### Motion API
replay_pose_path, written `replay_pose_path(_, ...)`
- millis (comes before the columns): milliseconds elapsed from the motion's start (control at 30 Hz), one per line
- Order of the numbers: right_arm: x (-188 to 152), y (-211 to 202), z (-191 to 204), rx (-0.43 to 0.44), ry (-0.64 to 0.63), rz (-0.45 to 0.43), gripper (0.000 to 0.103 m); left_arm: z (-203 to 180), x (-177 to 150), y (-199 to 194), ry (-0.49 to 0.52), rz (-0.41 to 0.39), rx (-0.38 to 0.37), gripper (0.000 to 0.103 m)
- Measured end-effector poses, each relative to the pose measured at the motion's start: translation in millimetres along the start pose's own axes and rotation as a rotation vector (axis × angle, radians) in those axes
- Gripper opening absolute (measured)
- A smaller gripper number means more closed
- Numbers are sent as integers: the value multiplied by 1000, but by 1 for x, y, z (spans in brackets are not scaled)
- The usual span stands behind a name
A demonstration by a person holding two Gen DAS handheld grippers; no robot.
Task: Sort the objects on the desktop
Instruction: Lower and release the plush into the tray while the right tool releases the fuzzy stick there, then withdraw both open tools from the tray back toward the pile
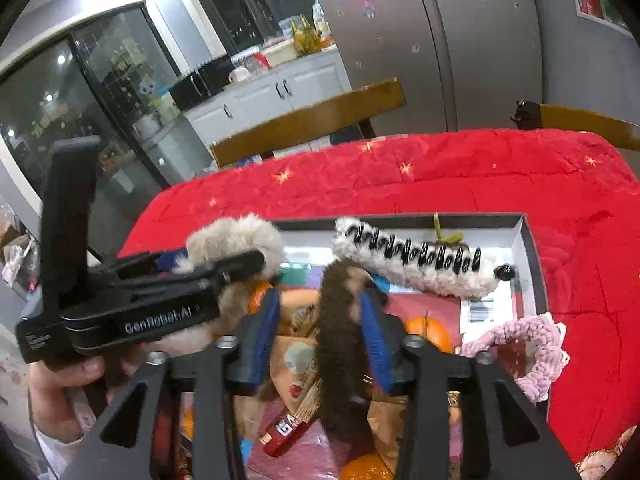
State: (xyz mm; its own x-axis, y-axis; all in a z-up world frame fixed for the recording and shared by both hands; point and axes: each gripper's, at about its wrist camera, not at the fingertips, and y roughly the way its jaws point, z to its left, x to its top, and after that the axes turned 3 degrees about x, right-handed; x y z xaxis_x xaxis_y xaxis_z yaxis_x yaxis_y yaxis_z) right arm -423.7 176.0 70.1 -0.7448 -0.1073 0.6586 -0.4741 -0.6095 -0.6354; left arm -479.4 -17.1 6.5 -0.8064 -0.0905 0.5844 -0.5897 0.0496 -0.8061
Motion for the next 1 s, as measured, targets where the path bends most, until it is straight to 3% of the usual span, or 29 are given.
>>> replay_pose_path(67,2,-7,1,24,9,-31,67,2,1,-7,-11,-11,-3,89)
replay_pose_path(133,5,-16,6,-9,2,-84,84,4,3,-14,-22,-26,-4,96)
replay_pose_path(200,7,-24,12,-23,-6,-132,95,9,5,-24,-44,-48,-4,102)
replay_pose_path(267,11,-28,17,-12,-10,-159,102,14,7,-36,-61,-82,-15,103)
replay_pose_path(467,18,-25,31,-11,-51,-165,103,18,11,-55,-44,-132,56,103)
replay_pose_path(633,16,-32,37,-26,-94,-161,103,23,9,-69,-43,-153,54,103)
replay_pose_path(1000,12,-92,41,-72,-113,-215,103,0,-9,-144,-2,-256,64,103)
